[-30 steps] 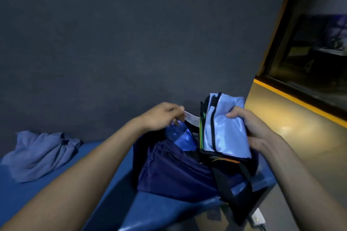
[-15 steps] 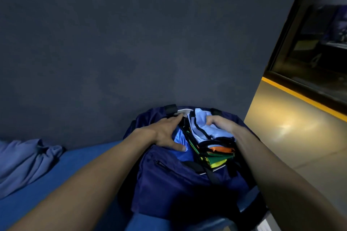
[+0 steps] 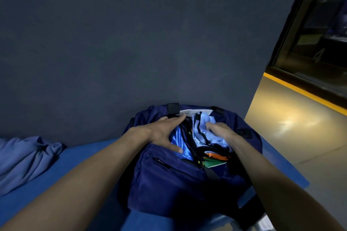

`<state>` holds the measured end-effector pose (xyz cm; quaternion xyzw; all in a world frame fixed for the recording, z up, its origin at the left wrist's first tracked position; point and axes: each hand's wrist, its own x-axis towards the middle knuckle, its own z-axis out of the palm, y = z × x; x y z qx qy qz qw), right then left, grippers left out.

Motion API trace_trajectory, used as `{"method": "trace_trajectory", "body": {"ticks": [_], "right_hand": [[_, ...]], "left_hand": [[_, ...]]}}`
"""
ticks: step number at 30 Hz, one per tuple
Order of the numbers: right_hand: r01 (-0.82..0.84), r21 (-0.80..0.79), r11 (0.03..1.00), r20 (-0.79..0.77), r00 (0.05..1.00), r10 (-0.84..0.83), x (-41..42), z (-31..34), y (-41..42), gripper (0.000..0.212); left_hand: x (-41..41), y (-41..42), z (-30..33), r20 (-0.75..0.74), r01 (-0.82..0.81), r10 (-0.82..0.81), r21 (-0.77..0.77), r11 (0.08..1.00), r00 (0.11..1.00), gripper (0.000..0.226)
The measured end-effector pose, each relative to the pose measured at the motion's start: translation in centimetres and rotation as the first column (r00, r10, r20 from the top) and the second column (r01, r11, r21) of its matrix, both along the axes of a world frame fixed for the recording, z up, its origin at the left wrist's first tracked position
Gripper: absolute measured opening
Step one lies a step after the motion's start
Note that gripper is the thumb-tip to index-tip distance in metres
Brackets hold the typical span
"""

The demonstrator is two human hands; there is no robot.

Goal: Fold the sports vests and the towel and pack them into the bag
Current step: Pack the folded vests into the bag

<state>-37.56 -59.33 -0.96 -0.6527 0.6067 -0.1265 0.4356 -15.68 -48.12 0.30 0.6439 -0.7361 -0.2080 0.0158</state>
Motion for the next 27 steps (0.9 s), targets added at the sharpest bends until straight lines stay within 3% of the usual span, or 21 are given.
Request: {"method": "trace_trajectory", "body": {"ticks": [4, 10, 12, 15, 19, 21, 24, 26, 27], "right_hand": [[-0.165, -0.086, 0.982, -0.201, 0.969, 0.145, -0.2, 1.8, 0.5, 0.045], [-0.399, -0.21, 0.892, -0.382, 0.874, 0.301, 0.9, 1.6, 2.7, 0.107], [-0.47, -0.167, 0.867, -0.48, 0.806, 0.345, 1.4, 0.6, 3.3, 0.107], [-0.473, -0.155, 0.868, -0.549, 0.771, 0.322, 1.6, -1.0, 3.7, 0.105], [-0.459, -0.159, 0.874, -0.57, 0.766, 0.299, 1.5, -1.4, 3.9, 0.102], [-0.48, -0.134, 0.867, -0.568, 0.754, 0.33, 1.4, -1.2, 3.7, 0.094], [-0.47, -0.061, 0.88, -0.352, 0.836, 0.422, 0.1, 0.1, 2.7, 0.091], [-0.436, -0.066, 0.898, -0.191, 0.888, 0.417, -2.2, 1.2, 1.8, 0.081], [-0.442, -0.074, 0.894, -0.193, 0.886, 0.422, -3.5, 1.6, 1.6, 0.076]], "left_hand": [[-0.4, 0.3, 0.4, 0.011, -0.016, 0.016, 0.004, 1.0, 1.0, 0.119], [-1.9, 0.3, 0.6, 0.115, -0.028, 0.024, 0.034, 0.999, 0.993, 0.113], [-2.2, 0.3, 0.7, 0.169, -0.021, 0.012, 0.046, 0.999, 0.985, 0.113], [-2.0, 0.3, 1.0, 0.111, -0.108, 0.1, 0.071, 0.992, 0.989, 0.112], [-2.8, -0.1, 1.5, 0.045, -0.014, 0.027, -0.262, 0.965, 0.999, 0.075], [-3.6, -0.6, 1.9, 0.076, 0.068, -0.046, -0.319, 0.945, 0.996, 0.064], [-4.5, -1.4, 1.9, 0.246, 0.145, -0.094, -0.198, 0.969, 0.965, 0.051], [-4.6, -1.8, 1.9, 0.306, 0.098, -0.039, -0.182, 0.978, 0.951, 0.048], [-4.8, -2.0, 2.1, 0.306, 0.062, -0.002, -0.187, 0.98, 0.952, 0.05]]}}
